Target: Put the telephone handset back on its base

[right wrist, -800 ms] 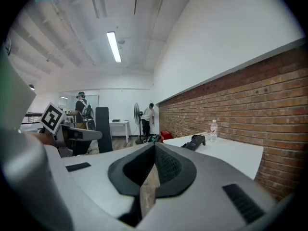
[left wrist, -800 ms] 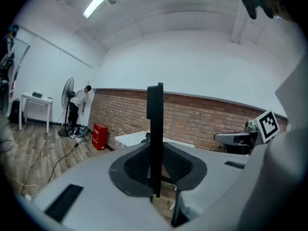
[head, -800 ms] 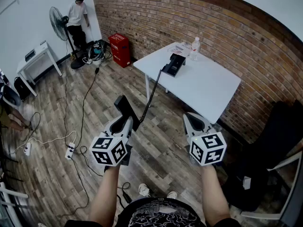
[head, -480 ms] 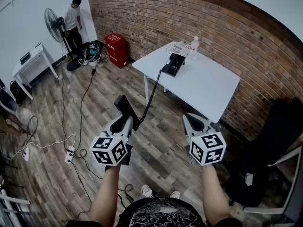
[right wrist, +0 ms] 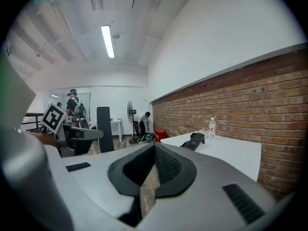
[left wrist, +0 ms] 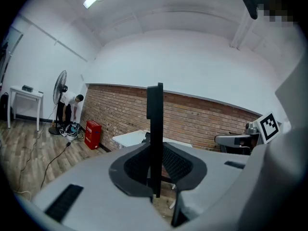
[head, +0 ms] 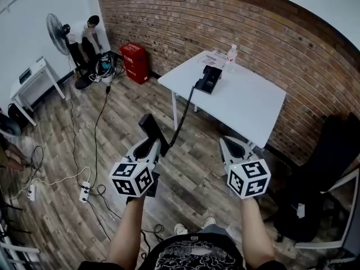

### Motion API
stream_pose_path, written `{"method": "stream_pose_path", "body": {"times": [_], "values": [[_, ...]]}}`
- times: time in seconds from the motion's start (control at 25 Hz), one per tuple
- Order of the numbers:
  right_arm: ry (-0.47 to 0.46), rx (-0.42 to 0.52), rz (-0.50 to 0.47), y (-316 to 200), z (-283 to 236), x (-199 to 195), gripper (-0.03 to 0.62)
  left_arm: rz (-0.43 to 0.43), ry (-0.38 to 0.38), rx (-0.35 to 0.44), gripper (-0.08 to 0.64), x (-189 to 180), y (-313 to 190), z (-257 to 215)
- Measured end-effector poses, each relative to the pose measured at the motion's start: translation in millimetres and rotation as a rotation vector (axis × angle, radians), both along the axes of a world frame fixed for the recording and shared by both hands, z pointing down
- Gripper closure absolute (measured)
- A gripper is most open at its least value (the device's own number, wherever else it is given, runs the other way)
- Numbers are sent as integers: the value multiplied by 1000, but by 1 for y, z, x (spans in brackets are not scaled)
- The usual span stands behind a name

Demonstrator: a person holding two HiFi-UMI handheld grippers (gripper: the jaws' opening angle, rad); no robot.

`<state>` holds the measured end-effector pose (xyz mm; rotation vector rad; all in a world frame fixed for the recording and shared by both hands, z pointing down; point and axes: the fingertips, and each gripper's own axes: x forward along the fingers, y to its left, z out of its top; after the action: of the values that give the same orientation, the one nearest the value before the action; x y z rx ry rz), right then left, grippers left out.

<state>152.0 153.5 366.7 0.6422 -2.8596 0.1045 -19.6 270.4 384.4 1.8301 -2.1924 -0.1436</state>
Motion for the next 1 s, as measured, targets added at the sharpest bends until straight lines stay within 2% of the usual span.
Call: {"method": "stream_pose_path", "body": {"times": [0.44,1.0], "values": [[-15,-9,-12,-41,7,-39,591,-2,1,-5,485,-34,-36,4],[-25,-33,-26,-178,9,-92,591,-16,-1,-41,485,-85,-165,7]]}}
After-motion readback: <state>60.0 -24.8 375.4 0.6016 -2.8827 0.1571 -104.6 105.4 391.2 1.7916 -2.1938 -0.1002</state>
